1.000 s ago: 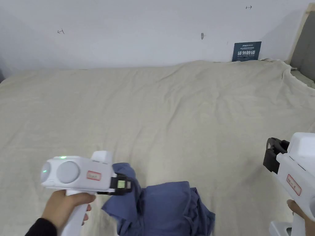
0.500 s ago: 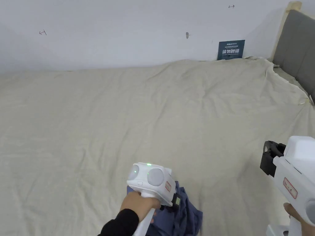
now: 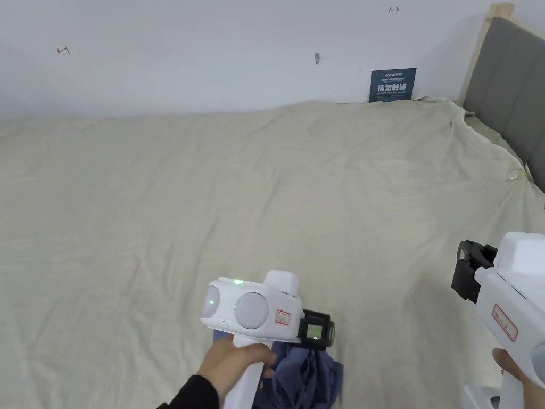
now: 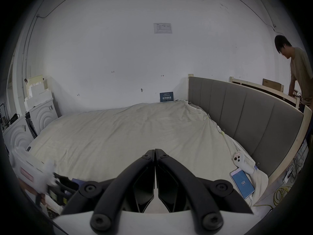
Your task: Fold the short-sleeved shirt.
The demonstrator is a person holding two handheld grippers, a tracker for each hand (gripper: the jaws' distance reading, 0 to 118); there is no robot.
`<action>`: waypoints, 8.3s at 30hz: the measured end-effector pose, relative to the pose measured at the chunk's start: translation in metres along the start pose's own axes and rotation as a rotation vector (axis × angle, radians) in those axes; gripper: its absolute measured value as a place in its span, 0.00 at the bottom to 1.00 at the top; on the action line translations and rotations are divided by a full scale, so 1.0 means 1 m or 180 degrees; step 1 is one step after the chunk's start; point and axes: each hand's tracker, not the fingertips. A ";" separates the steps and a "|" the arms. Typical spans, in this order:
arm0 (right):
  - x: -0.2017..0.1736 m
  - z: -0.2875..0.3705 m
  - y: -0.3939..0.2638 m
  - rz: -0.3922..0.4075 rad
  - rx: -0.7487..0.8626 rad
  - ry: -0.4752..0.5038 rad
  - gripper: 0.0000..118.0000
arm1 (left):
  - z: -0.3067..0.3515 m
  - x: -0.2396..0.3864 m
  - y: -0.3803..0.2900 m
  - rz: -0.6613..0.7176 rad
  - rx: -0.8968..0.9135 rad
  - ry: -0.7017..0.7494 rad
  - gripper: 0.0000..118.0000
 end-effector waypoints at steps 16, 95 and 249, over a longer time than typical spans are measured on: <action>-0.016 -0.001 0.005 0.0068 0.0017 0.0095 0.00 | 0.036 -0.088 -0.053 0.0274 0.1074 0.0560 0.00; -0.134 0.012 -0.008 0.0132 0.0521 0.0506 0.00 | 0.173 -0.109 -0.042 0.0174 0.2805 0.1612 0.00; -0.088 0.019 0.049 0.0256 0.1134 0.0180 0.00 | 0.181 -0.055 -0.023 -0.0476 0.3417 0.1788 0.06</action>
